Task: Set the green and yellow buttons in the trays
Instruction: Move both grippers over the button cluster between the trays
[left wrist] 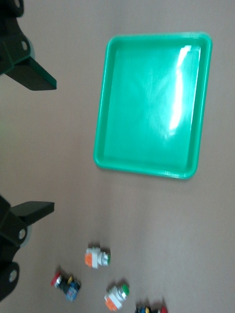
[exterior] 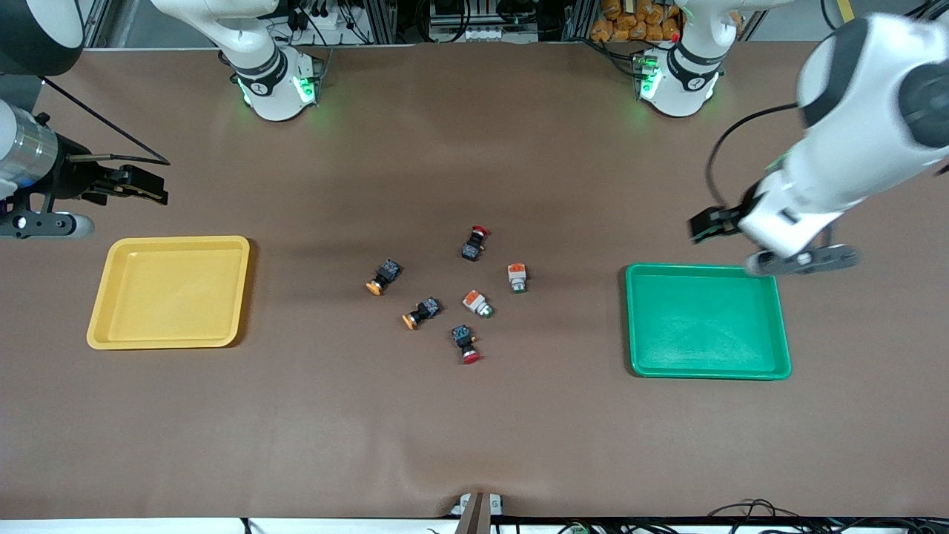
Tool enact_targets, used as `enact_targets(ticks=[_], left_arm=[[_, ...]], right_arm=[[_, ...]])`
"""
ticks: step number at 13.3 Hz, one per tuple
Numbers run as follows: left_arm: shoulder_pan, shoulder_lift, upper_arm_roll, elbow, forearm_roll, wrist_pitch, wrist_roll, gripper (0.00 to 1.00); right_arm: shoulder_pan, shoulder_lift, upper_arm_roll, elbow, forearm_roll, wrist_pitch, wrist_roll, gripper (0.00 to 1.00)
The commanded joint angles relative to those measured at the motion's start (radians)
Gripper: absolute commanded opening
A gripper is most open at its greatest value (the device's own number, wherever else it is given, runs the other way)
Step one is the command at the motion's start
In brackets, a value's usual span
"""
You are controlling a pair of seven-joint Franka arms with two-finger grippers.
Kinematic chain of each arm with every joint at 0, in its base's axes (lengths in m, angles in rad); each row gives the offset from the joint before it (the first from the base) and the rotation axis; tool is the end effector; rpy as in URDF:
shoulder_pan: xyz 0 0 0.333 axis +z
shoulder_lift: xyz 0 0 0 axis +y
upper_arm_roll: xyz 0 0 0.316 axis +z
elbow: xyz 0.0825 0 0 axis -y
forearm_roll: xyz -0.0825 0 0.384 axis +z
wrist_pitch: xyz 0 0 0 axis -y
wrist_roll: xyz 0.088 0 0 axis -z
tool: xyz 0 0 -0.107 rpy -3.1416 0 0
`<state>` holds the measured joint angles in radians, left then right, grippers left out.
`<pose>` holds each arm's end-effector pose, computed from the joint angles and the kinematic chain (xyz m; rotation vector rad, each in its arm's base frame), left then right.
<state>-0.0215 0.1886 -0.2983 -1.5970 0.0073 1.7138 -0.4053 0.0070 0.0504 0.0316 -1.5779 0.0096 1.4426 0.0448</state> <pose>0.5850 -0.1790 0.5183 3.1139 0.1363 -0.1191 0.5527 0.0221 0.5833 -3.1246 0.0090 0.2914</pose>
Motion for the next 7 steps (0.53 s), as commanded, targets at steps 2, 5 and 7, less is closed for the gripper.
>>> enact_targets(ticks=[2,5,7], left_arm=[[-0.101,0.095,-0.002,0.031,0.002,0.059,-0.101,1.0],[-0.202,0.198,-0.002,0.028,0.002,0.163,-0.265,1.0],[-0.264,0.264,0.001,0.025,0.022,0.234,-0.328,1.0]], right_arm=[[0.004,0.017,0.007,0.01,-0.016,0.004,0.001,1.0],[0.011,0.028,0.008,0.021,-0.008,0.013,0.007,1.0],[0.011,0.043,0.01,0.03,-0.007,0.03,0.007,1.0]])
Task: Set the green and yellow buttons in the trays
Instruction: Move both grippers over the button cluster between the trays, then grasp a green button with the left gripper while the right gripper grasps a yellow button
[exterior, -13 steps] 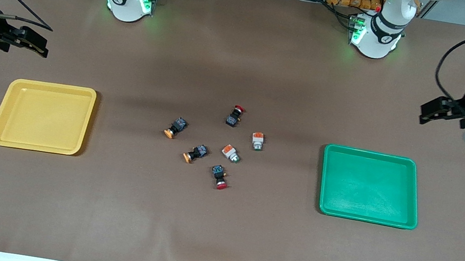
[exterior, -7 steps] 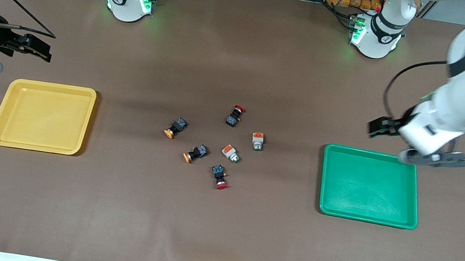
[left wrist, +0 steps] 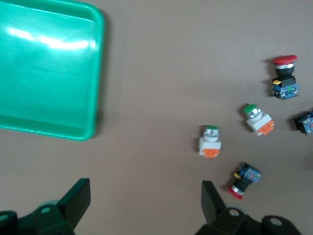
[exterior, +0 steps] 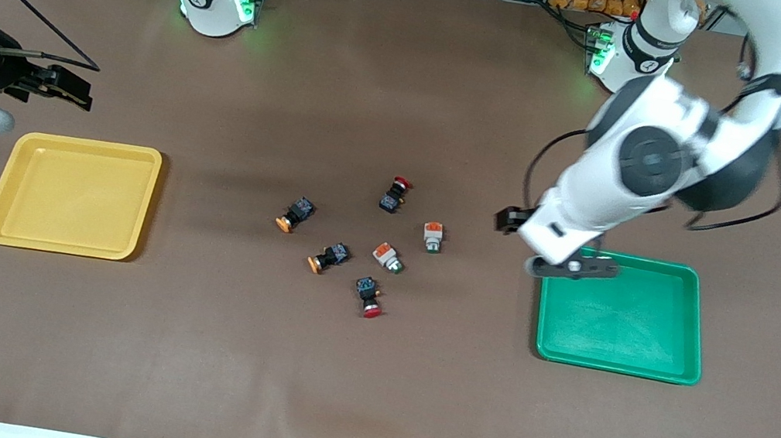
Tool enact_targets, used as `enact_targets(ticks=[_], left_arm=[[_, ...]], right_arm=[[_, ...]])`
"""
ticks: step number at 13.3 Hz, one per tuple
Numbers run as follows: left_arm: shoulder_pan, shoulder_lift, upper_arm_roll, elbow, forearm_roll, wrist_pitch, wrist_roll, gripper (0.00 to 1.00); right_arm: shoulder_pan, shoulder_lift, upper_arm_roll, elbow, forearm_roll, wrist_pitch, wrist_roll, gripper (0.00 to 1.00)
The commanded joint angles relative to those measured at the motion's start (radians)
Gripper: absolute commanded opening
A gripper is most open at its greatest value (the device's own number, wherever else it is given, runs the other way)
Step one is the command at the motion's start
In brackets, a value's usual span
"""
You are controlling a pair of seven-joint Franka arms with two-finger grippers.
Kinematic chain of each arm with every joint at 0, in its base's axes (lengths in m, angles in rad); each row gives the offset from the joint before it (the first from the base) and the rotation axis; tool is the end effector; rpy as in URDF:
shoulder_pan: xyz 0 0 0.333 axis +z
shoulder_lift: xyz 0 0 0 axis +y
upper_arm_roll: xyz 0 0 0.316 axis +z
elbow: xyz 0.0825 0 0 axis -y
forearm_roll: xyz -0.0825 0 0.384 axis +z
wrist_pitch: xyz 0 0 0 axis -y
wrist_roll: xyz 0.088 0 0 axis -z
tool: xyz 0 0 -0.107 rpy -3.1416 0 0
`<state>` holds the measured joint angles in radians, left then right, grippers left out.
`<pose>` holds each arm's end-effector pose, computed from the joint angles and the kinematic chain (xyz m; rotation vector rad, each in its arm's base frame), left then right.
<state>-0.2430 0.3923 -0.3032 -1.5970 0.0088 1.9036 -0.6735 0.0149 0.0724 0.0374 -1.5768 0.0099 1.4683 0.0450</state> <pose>0.5750 -0.3218 0.4088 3.0799 0.2190 -0.1809 0.5609 0.0298 0.5733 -3.1249 -0.0118 0.2840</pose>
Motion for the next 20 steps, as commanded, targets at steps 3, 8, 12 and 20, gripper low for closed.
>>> enact_targets(ticks=[3,8,12,20], left_arm=[[-0.103,0.15,0.003,0.029,0.112,0.147,-0.172,1.0],[-0.147,0.272,0.003,0.023,0.111,0.299,-0.181,1.0],[-0.176,0.322,0.006,0.022,0.114,0.302,-0.184,1.0],[-0.206,0.39,0.01,0.015,0.114,0.377,-0.205,1.0]], right_arm=[[0.025,0.043,0.004,0.034,-0.008,0.038,0.009,1.0],[0.027,0.081,0.004,0.023,0.05,0.079,0.051,1.0],[0.057,0.167,0.004,-0.002,0.147,0.173,0.249,1.0],[0.264,0.319,0.004,-0.089,0.147,0.495,0.753,1.0]])
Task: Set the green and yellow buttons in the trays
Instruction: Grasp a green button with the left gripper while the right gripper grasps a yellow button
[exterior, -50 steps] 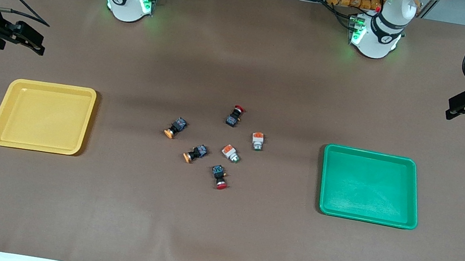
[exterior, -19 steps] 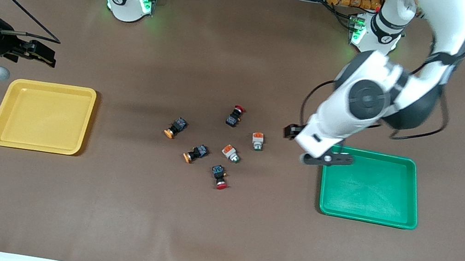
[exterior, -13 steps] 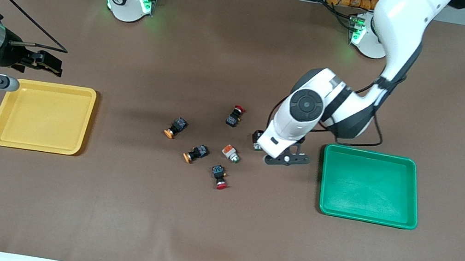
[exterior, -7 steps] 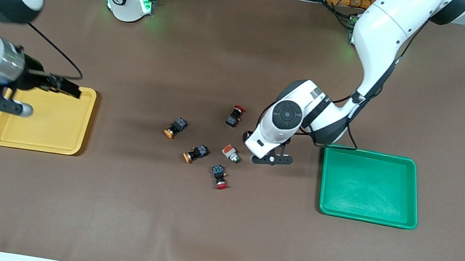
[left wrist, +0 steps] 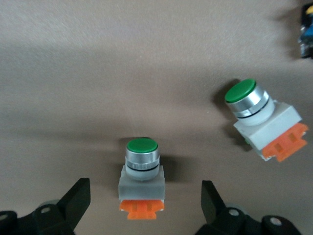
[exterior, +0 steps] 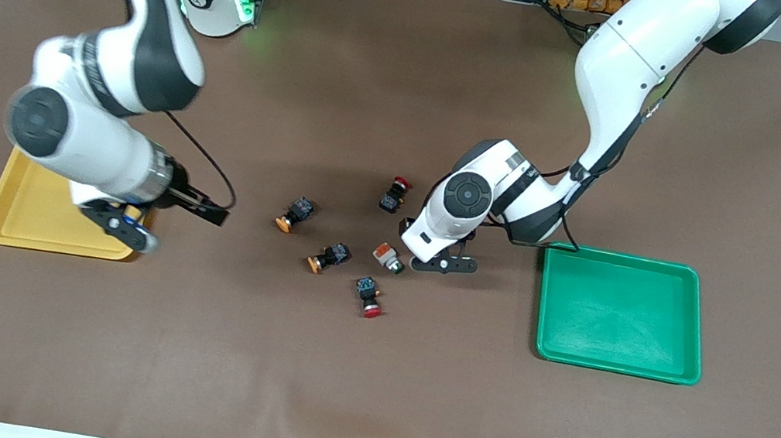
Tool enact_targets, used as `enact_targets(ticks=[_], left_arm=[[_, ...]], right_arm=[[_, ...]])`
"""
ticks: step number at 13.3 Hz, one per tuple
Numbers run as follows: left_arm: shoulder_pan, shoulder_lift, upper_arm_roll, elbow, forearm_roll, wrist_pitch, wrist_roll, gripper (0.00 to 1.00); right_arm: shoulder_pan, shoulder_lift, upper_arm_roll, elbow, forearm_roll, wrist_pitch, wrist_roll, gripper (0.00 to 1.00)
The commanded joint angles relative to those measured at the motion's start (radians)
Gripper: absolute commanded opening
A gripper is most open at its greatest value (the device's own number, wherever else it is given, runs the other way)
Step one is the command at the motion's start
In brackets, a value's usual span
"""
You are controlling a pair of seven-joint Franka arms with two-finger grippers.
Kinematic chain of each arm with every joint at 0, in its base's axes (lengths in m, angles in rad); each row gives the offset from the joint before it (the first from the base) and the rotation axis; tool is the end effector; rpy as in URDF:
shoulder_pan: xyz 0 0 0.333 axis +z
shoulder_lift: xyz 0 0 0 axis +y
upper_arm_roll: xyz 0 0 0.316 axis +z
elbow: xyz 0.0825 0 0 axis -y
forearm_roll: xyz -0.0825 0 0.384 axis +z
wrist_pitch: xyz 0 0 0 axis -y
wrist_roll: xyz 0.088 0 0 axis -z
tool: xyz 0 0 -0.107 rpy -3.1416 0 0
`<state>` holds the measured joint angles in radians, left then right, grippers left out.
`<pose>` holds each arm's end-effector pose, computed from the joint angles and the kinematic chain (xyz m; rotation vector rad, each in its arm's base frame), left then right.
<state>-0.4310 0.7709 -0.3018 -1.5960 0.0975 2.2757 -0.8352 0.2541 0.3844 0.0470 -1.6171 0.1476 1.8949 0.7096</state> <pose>0.5309 -0.4393 0.1895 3.0703 0.1720 -0.2111 0.6231 0.2013 0.3950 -2.9645 0.7028 0.2567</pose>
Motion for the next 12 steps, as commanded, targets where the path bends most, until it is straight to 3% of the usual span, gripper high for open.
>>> enact_targets(ticks=[1,5,9,10,12], left_arm=[[-0.023,0.011,0.01,0.014,0.025,0.005,-0.05,0.93],[-0.026,0.016,0.012,0.01,0.025,0.005,-0.051,0.59],[-0.006,0.001,0.013,0.005,0.025,-0.001,-0.05,0.07],[0.014,-0.01,0.013,0.007,0.025,-0.005,-0.05,0.0],[0.043,-0.031,0.013,0.007,0.027,-0.024,-0.044,0.0]], right_arm=[[0.057,0.007,-0.006,-0.102,0.007,0.155,0.161,1.0],[0.134,0.08,-0.006,-0.181,0.007,0.311,0.272,1.0],[0.162,0.136,-0.006,-0.22,-0.002,0.36,0.3,1.0],[0.178,0.154,-0.007,-0.228,-0.002,0.371,0.3,1.0],[0.191,0.16,-0.007,-0.282,-0.003,0.432,0.3,1.0]])
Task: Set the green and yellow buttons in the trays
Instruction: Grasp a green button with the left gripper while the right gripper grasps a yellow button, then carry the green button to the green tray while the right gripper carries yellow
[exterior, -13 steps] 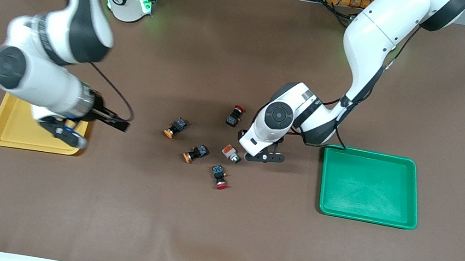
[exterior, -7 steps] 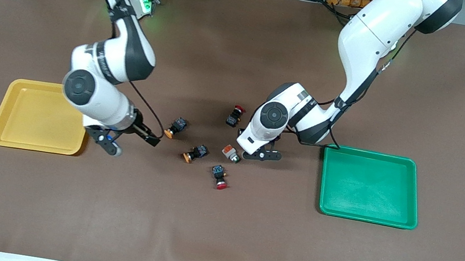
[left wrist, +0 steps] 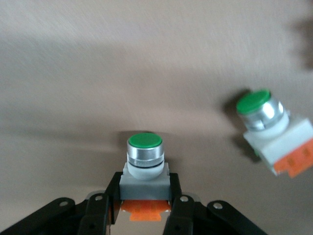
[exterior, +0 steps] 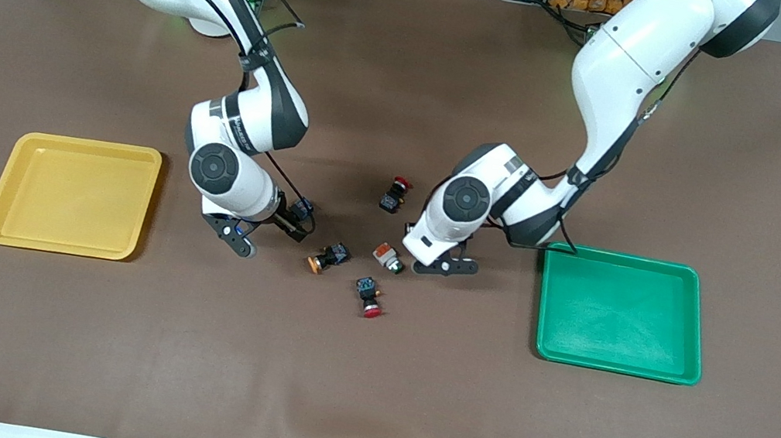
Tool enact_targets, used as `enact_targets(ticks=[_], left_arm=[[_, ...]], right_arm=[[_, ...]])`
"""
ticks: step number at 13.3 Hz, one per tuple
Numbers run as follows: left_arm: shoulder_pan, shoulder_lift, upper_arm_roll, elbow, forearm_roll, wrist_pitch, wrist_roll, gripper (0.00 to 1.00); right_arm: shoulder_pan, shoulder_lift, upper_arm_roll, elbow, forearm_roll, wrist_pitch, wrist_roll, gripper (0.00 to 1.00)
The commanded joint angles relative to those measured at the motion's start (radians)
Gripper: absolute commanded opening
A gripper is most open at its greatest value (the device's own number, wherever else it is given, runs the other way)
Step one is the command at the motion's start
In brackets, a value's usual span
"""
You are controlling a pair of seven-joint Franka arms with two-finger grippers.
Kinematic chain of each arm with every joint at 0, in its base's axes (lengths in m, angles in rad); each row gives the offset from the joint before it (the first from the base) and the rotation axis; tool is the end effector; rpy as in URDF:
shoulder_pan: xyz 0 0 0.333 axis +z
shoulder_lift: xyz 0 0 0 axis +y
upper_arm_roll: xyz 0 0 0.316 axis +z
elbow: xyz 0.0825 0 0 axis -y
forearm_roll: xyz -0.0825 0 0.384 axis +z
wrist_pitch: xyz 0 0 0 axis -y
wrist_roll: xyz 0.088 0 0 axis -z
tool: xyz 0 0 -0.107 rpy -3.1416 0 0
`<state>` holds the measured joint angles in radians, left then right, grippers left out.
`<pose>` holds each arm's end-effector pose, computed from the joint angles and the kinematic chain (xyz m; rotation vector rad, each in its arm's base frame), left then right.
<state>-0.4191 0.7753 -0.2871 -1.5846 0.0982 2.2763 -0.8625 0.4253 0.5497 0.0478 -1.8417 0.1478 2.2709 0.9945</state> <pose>0.5442 -0.4270 0.1895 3.0698 0.2515 -0.1957 0.5620 0.2900 0.2185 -2.9589 0.9627 0.2780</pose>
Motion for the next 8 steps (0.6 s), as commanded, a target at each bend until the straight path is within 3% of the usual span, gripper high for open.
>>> enact_targets(ticks=[1,3,5,6,8], left_arm=[[0.057,-0.051,-0.001,-0.005,0.026,-0.04,-0.01,0.0],[0.104,-0.108,-0.001,-0.023,0.075,-0.09,0.052,0.0],[0.175,-0.177,-0.007,-0.047,0.087,-0.145,0.127,0.0],[0.201,-0.209,-0.007,-0.058,0.087,-0.177,0.172,0.0],[0.243,-0.247,-0.009,-0.081,0.089,-0.216,0.201,0.0]], right_arm=[[0.02,-0.005,-0.008,-0.07,-0.004,0.073,0.015,1.0],[0.041,0.012,-0.006,-0.07,-0.004,0.12,0.021,0.68],[0.052,0.029,-0.008,-0.068,-0.004,0.14,0.036,0.18],[0.047,0.029,-0.008,-0.068,-0.004,0.134,0.035,0.0],[0.047,0.013,-0.008,-0.068,-0.005,0.118,0.029,0.0]])
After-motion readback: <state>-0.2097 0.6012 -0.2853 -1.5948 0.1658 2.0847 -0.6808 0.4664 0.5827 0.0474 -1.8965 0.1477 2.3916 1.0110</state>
